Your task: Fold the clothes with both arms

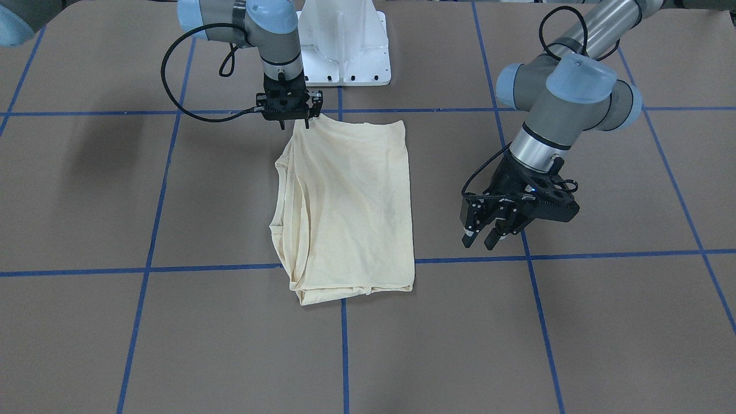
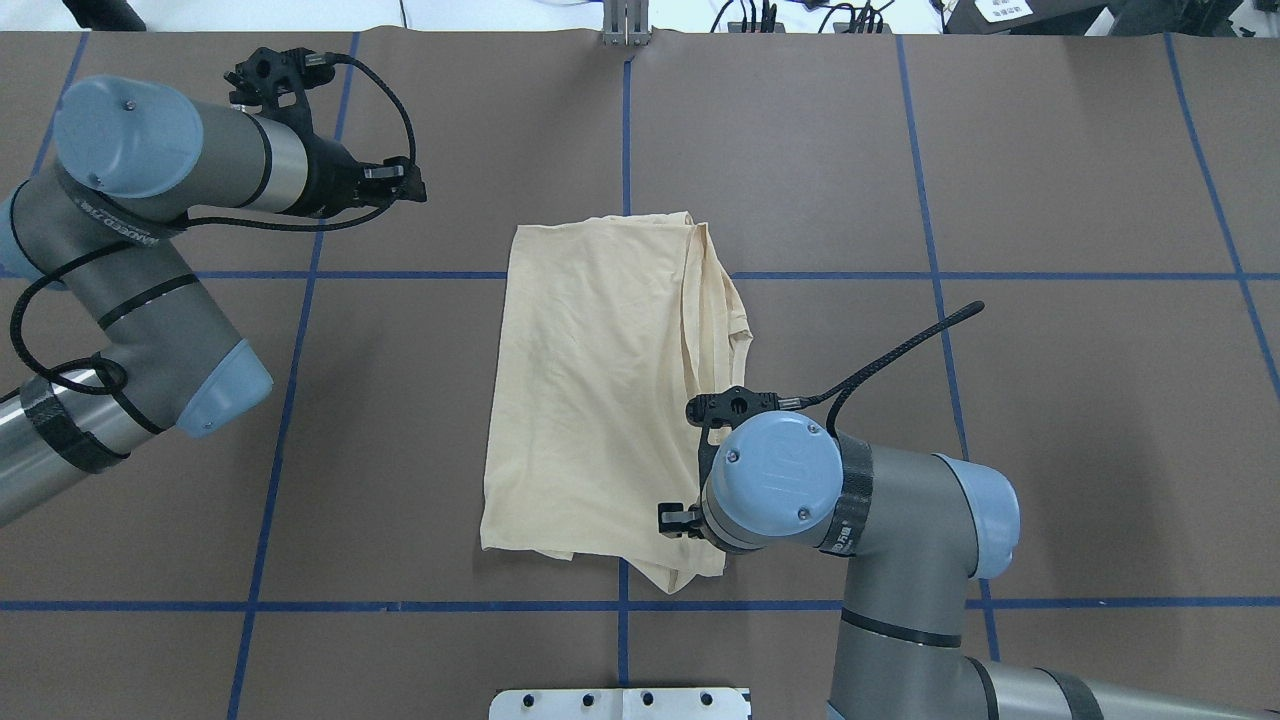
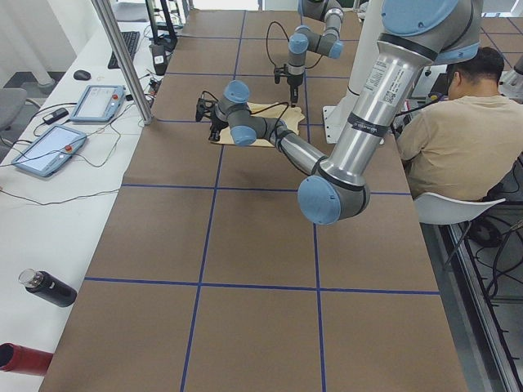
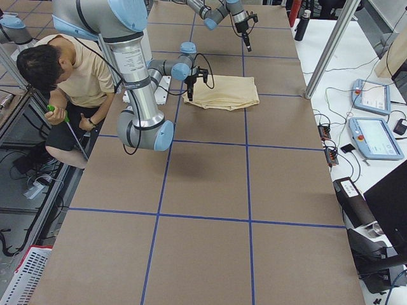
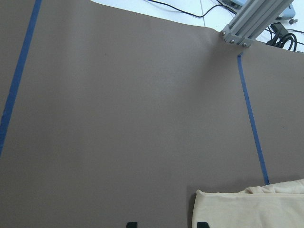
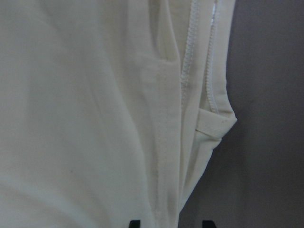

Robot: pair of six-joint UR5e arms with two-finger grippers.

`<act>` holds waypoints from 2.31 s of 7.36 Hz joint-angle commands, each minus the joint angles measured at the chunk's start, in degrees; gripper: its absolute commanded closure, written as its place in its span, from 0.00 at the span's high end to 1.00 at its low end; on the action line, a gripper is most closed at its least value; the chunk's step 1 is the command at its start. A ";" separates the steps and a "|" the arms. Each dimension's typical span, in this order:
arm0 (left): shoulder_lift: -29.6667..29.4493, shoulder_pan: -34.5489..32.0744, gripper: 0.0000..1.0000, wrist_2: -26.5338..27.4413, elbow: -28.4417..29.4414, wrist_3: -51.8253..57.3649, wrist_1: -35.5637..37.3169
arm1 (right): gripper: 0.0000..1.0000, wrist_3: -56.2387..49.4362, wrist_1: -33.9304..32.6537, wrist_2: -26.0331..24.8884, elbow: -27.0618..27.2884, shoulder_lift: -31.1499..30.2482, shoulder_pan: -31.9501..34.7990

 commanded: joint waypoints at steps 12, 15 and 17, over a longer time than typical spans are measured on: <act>-0.01 0.00 0.52 0.00 -0.44 0.00 0.52 | 0.76 49.42 10.66 -10.59 -2.43 -2.74 -4.94; -0.01 0.00 0.52 0.00 -0.44 -0.09 0.52 | 0.50 49.68 10.66 -10.59 -2.87 -2.65 -5.03; -0.01 0.00 0.52 0.00 -0.44 0.00 0.52 | 0.00 51.97 10.66 -10.25 -2.87 -2.65 -4.94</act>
